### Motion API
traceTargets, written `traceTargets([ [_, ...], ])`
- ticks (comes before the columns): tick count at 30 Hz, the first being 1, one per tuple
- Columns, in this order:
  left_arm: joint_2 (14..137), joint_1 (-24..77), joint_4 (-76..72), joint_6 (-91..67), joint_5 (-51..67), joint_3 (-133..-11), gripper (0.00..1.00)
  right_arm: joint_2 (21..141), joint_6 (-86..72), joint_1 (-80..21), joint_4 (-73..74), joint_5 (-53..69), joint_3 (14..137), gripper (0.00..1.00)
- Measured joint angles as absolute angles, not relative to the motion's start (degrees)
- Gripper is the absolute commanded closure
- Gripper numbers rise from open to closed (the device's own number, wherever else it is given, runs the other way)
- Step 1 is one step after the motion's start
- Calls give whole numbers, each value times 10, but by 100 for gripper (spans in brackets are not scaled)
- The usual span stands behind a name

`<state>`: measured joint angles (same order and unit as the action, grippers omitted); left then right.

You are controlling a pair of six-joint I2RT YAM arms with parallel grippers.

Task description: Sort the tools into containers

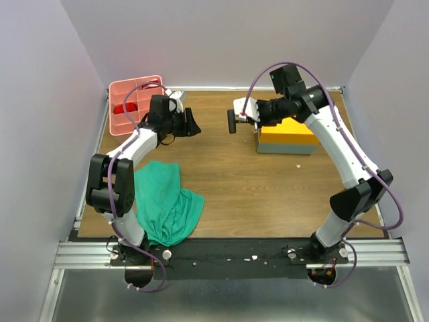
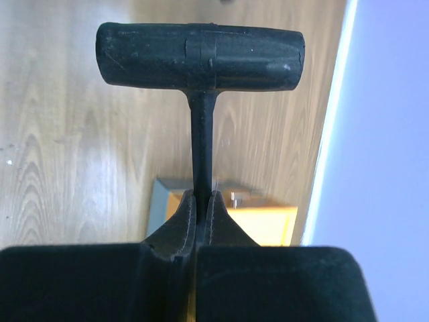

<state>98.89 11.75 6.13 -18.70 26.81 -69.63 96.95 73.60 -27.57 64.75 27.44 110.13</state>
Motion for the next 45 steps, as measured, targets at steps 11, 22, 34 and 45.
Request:
traceTargets([
  [11, 998, 121, 67, -176, 269, -723, 42, 1077, 677, -157, 644, 161, 1127, 100],
  [22, 1004, 140, 91, -138, 267, -723, 42, 1104, 815, -111, 682, 136, 1154, 99],
  [34, 1032, 198, 127, -91, 249, -752, 39, 1155, 841, -100, 694, 120, 1176, 20],
  [45, 1031, 203, 139, -88, 247, -780, 1, 1029, 713, -102, 627, 117, 1146, 0],
])
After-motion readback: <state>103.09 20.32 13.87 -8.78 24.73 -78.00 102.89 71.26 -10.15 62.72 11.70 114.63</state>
